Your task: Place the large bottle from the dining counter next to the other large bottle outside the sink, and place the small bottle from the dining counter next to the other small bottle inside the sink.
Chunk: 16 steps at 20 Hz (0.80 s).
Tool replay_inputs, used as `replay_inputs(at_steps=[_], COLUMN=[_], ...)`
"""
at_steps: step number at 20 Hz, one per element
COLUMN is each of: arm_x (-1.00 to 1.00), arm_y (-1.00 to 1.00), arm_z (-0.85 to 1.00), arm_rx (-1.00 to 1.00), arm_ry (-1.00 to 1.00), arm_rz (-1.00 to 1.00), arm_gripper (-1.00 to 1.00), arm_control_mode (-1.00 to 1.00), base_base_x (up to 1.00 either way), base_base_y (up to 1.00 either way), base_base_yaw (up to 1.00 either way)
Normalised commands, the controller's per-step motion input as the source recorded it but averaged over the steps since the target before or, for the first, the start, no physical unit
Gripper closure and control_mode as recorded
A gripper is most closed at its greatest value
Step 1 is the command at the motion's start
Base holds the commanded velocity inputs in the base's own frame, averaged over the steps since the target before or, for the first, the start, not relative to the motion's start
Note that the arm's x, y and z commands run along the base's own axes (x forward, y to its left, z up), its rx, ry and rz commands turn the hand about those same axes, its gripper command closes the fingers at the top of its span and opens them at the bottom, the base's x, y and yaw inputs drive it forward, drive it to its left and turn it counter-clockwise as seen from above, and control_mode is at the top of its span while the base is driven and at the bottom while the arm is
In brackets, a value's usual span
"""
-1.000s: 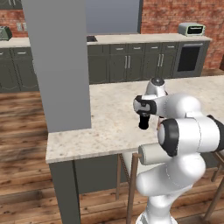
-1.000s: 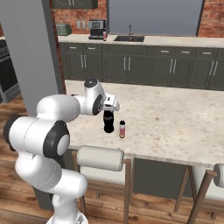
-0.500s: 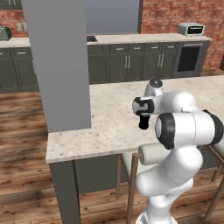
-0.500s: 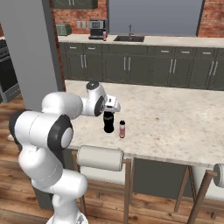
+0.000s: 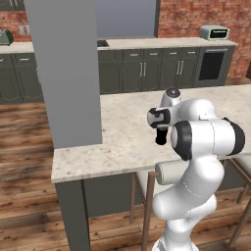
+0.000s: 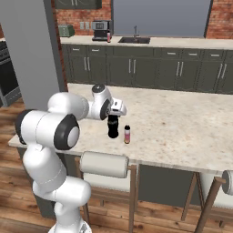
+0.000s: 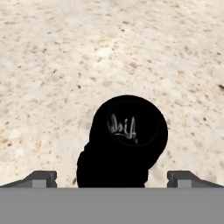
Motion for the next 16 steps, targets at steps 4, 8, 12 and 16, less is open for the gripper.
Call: replay_inputs(at_steps=[4,8,12,16], arm_x=[0.12,0.12,0.11,0.03], arm_y=[-0.01,-0.01,0.00,0.00], arm_z=[0.00,0.00,0.00,0.00], arm_rx=[0.00,0.00,0.00,0.00], arm_ry=[0.00,0.00,0.00,0.00], arm_rz=[0.00,0.00,0.00,0.00], arm_gripper=[-1.00,-1.00,1.00,1.00], arm_control_mode=[-1.00,-1.00,-1.00,-1.00], base_base_x=[0.00,0.00,0.00,0.00], base_base_y=[0.00,0.00,0.00,0.00], base_base_yaw=[0.00,0.00,0.00,0.00])
